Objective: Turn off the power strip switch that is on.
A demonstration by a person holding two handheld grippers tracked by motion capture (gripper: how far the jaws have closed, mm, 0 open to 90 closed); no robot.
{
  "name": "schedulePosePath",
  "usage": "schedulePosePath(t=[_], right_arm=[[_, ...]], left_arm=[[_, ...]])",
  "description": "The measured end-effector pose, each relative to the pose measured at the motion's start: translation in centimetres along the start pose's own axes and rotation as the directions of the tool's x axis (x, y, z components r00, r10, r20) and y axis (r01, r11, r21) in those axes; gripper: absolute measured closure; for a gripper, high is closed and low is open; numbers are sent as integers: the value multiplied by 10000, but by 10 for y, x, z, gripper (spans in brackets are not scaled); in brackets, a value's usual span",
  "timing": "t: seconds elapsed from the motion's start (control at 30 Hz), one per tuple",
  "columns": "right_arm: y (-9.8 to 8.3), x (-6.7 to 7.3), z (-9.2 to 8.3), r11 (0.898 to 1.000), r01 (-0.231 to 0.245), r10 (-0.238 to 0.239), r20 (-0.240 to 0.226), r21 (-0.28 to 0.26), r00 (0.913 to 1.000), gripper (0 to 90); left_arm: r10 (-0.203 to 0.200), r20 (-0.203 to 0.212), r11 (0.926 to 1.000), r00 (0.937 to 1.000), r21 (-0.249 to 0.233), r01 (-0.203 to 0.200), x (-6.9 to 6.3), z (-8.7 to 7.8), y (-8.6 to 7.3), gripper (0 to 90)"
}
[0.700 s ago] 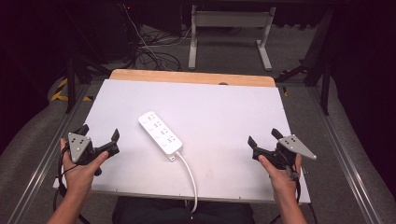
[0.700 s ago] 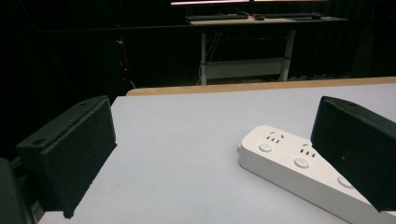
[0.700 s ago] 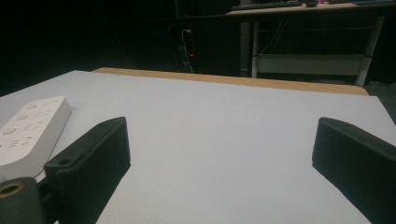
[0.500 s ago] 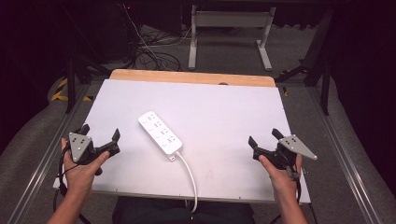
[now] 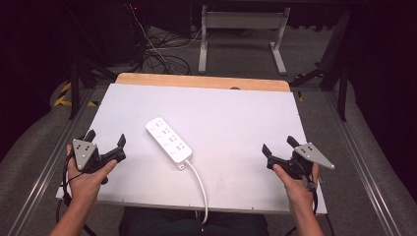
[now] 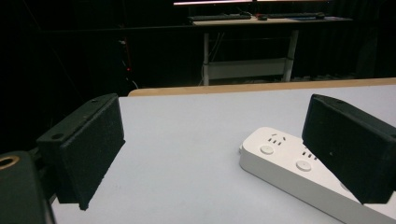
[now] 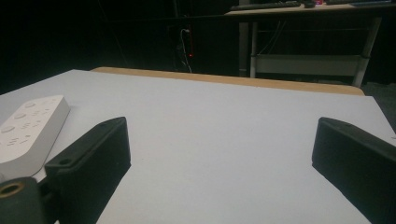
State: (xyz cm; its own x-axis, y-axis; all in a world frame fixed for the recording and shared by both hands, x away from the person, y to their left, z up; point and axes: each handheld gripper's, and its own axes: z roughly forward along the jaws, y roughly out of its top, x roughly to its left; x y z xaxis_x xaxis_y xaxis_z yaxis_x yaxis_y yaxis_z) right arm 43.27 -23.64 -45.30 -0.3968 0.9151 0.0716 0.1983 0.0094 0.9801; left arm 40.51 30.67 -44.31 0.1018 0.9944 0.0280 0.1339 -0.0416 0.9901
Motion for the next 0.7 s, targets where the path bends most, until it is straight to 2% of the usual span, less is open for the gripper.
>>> schedulePosePath(t=[0.23, 0.5, 0.6, 0.7], right_arm=[[0, -1, 0, 10000, -32, 32, 39, -14, 10000, 50], [0, 0, 0, 10000, -19, 19, -11, -14, 10000, 51], [0, 0, 0, 10000, -10, 10, -22, 14, 10000, 51], [0, 0, -1, 10000, -11, 11, -17, 7, 10000, 51]], left_arm=[[-27, 71, 10000, 10000, 78, 26, -1, 1, -1, 66], [-54, -7, 10000, 10000, 73, 55, 0, 0, 0, 135], [-101, 97, 9997, 9999, 206, 99, 0, 0, 1, 243], [-101, 224, 9996, 9997, 284, 94, -1, 0, 1, 292]])
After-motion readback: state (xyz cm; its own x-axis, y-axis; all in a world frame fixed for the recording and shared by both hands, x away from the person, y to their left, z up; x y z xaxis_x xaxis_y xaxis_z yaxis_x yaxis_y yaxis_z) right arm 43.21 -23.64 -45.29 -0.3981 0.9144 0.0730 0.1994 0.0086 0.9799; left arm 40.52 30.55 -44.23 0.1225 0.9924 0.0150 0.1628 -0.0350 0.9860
